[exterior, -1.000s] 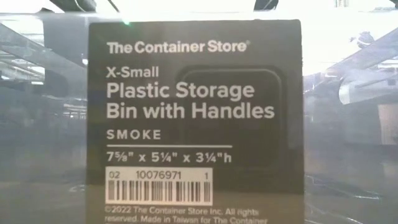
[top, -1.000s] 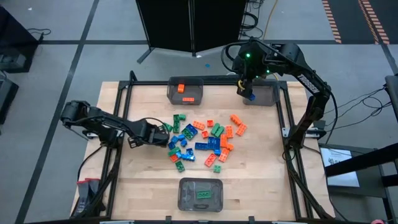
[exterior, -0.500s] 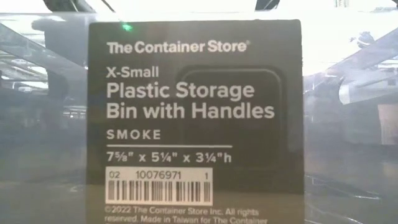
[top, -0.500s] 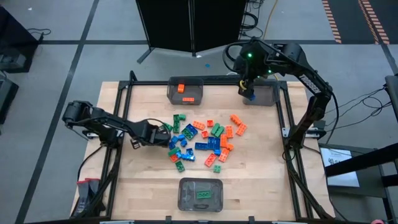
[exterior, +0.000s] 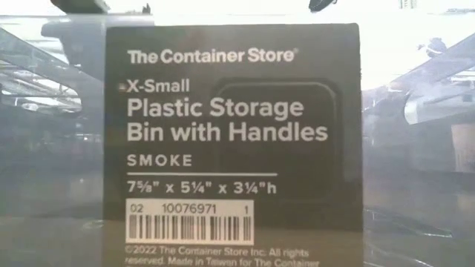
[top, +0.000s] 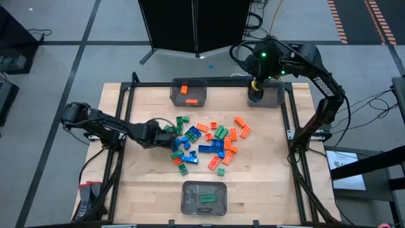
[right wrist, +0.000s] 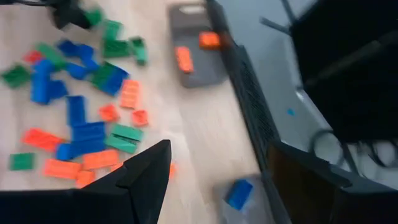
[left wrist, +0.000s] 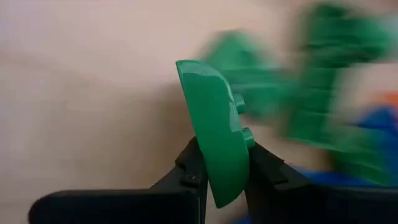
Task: Sort blocks
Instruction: Put the green game piece into the bottom black bin
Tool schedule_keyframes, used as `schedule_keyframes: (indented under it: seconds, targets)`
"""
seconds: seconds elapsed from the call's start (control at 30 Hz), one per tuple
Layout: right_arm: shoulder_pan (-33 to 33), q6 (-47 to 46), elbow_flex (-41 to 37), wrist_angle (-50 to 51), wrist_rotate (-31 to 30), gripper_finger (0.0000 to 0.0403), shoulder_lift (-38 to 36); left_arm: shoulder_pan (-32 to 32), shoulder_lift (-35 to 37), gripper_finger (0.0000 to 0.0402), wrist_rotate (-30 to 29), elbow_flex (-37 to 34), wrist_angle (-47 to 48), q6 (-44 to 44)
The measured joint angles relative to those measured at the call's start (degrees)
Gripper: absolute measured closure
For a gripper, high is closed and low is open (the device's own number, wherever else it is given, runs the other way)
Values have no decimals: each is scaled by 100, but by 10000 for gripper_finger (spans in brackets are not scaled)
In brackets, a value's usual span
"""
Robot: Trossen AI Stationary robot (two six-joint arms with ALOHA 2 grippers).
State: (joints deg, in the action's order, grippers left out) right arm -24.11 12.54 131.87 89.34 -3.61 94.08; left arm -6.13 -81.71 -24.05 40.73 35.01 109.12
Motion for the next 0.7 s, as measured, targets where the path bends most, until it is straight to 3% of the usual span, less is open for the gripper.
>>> schedule_keyframes:
  seconds: [0.1,0.27,0.33,0.43,0.57,0.7]
  targets:
    - [-80,199,0,-245,865,147,-147,14,179,344,-359,218,-352,-671]
    - [-176,637,-1,-471,2902,147,-475,13,653,344,-923,759,-473,-1914]
    - [-174,647,-53,-709,3397,147,-591,11,875,344,-1292,1026,-604,-2575]
    - [-178,532,-290,-1160,3691,147,-689,11,1162,344,-1762,1347,-1282,-4257]
    - [-183,49,-1068,-2242,4492,147,-721,-25,1329,344,-1785,1554,-2895,-6803]
    - [-166,-866,-2537,-4407,5750,147,-916,-80,1352,344,-1640,1552,-4011,-8310]
